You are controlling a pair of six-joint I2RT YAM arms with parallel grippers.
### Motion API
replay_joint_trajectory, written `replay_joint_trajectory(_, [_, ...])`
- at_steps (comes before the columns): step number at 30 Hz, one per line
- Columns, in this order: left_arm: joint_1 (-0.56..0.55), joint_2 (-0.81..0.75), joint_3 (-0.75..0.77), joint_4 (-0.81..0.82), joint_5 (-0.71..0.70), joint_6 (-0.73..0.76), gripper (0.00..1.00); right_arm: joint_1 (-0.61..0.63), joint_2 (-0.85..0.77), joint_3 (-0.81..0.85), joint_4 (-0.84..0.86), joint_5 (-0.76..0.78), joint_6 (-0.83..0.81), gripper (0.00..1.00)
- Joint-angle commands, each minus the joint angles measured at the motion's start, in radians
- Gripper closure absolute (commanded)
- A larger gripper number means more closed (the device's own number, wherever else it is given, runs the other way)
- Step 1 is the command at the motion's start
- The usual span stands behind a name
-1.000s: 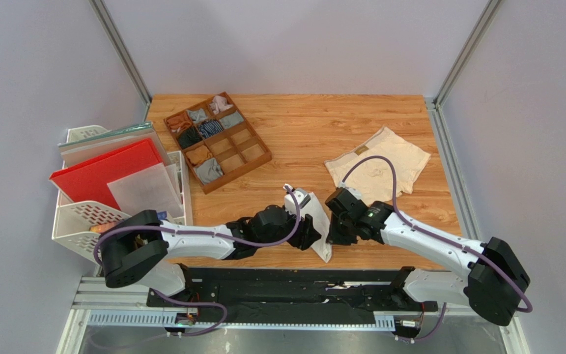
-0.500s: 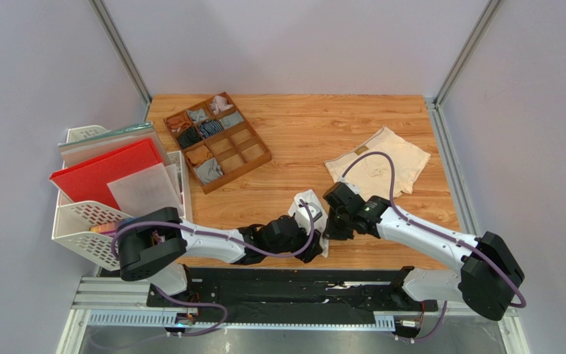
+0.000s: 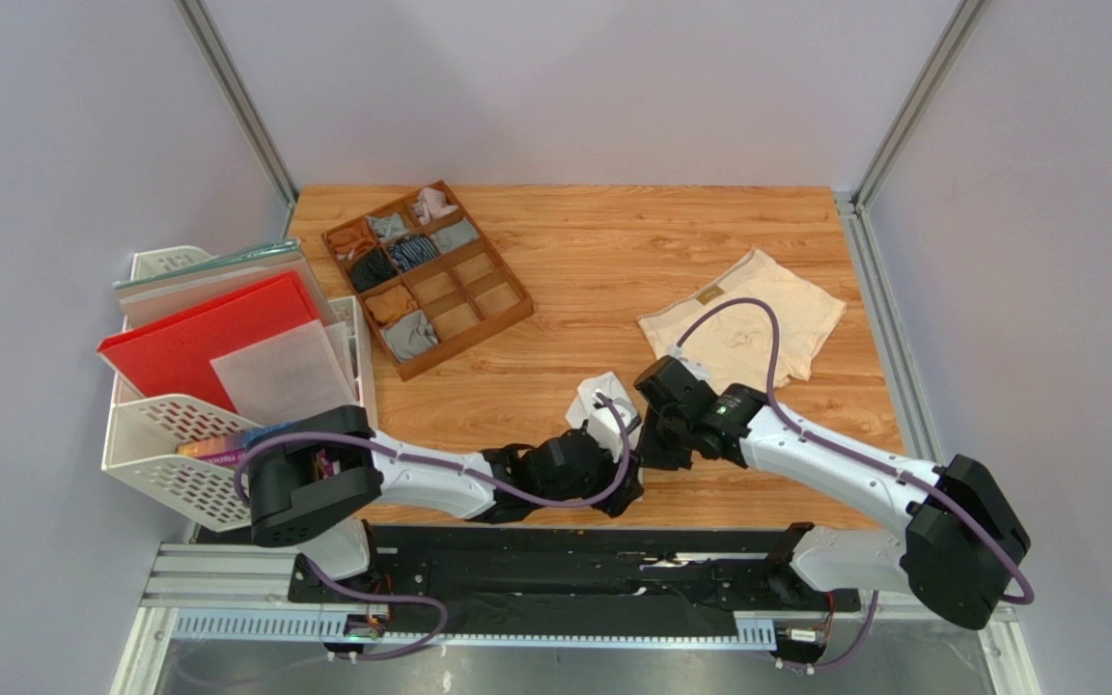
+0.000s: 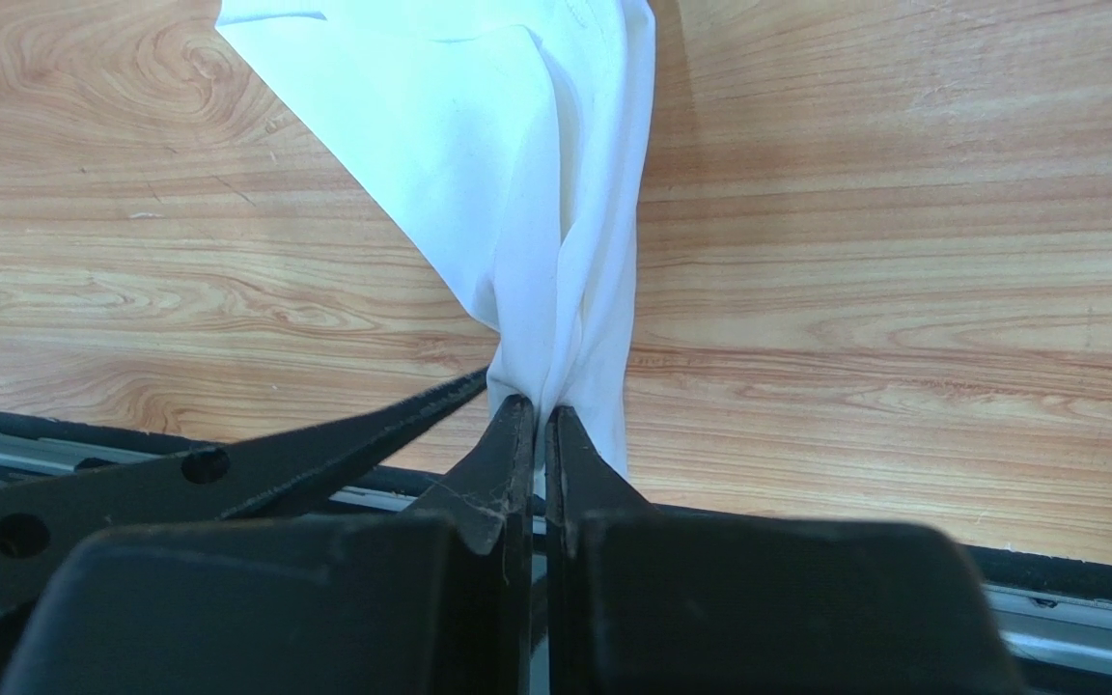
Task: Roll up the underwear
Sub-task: Adjust the underwear at the center of the board.
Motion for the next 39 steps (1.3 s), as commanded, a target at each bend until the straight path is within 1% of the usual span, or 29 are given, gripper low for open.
replay_joint_trajectory(1, [-0.016,0.019,0.055,0.006,-0.025,-0.048,0.36,-0.003,-0.022,0.042,0.007,0.038,0.032,1.00])
replay_joint_trajectory(5, [-0.021,0.034,0.078,0.001,-0.024,-0.056,0.36,-0.003,-0.026,0.044,0.007,0.040,0.038,1.00])
replay_joint_trajectory(7, [-0.022,0.050,0.090,-0.041,-0.036,-0.067,0.36,-0.003,-0.027,0.044,0.008,0.043,0.041,1.00])
replay_joint_trajectory(12, [-0.027,0.068,0.116,-0.089,-0.060,-0.088,0.37,-0.003,-0.036,0.036,0.007,0.049,0.048,1.00])
replay_joint_trajectory(15, [-0.031,0.083,0.137,-0.123,-0.091,-0.097,0.41,-0.003,-0.036,0.033,0.013,0.052,0.054,1.00])
replay_joint_trajectory(19, [-0.045,0.111,0.199,-0.219,-0.149,-0.107,0.46,-0.003,-0.039,0.030,0.019,0.055,0.063,1.00])
replay_joint_trajectory(22, [-0.060,0.126,0.220,-0.258,-0.203,-0.113,0.47,-0.003,-0.044,0.028,0.019,0.058,0.068,1.00])
replay_joint_trajectory(24, [-0.062,0.133,0.223,-0.270,-0.226,-0.126,0.51,-0.003,-0.045,0.027,0.019,0.060,0.071,1.00])
replay_joint_trajectory(26, [-0.062,0.139,0.230,-0.273,-0.248,-0.140,0.53,-0.002,-0.049,0.022,0.025,0.058,0.075,1.00])
replay_joint_trajectory(29, [-0.064,0.148,0.234,-0.266,-0.248,-0.146,0.59,-0.002,-0.049,0.019,0.030,0.055,0.077,1.00])
replay_joint_trajectory(30, [-0.064,0.149,0.234,-0.261,-0.249,-0.153,0.63,-0.002,-0.049,0.019,0.031,0.056,0.077,1.00])
replay_joint_trajectory(32, [-0.064,0.156,0.236,-0.260,-0.249,-0.156,0.65,-0.002,-0.049,0.018,0.031,0.057,0.078,1.00])
replay_joint_trajectory(34, [-0.064,0.160,0.237,-0.260,-0.252,-0.159,0.71,-0.002,-0.049,0.015,0.036,0.058,0.081,1.00])
replay_joint_trajectory(37, [-0.064,0.169,0.239,-0.267,-0.265,-0.166,0.86,-0.002,-0.050,0.010,0.039,0.060,0.083,1.00])
replay_joint_trajectory(38, [-0.064,0.172,0.237,-0.270,-0.266,-0.168,0.95,-0.002,-0.050,0.008,0.036,0.063,0.083,1.00])
replay_joint_trajectory(39, [-0.064,0.171,0.236,-0.270,-0.266,-0.168,1.00,-0.002,-0.052,0.010,0.030,0.067,0.083,1.00])
